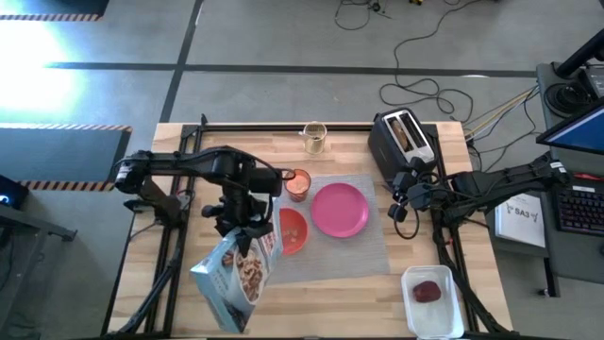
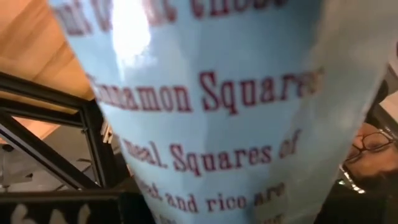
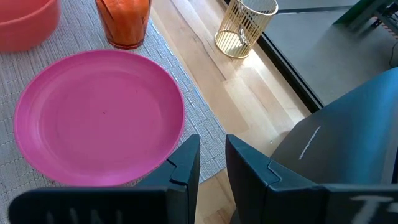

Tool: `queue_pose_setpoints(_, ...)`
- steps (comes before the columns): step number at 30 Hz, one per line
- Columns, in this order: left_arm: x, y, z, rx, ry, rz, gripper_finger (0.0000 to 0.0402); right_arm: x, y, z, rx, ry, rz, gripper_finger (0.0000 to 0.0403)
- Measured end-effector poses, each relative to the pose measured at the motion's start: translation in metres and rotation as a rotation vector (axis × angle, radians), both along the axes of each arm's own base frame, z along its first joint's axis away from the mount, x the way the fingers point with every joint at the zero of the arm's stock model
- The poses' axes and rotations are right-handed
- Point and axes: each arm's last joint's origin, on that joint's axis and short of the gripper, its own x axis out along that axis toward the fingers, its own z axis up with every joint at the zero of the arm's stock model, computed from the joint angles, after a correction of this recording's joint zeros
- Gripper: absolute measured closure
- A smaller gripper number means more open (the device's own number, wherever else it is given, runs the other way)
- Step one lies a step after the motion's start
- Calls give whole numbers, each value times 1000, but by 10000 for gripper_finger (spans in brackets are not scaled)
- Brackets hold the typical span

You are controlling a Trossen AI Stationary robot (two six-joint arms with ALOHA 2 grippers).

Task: Arrange a breakfast setting
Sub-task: Pour the cereal from the blue cereal box into the orange bowl

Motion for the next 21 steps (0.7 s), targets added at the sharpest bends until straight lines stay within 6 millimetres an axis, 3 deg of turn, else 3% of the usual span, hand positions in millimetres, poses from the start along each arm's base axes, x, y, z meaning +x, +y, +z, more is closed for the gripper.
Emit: queue_pose_setpoints(21, -8, 15, 5, 22, -39, 38, 244, 0, 0, 0, 0, 0, 0, 335)
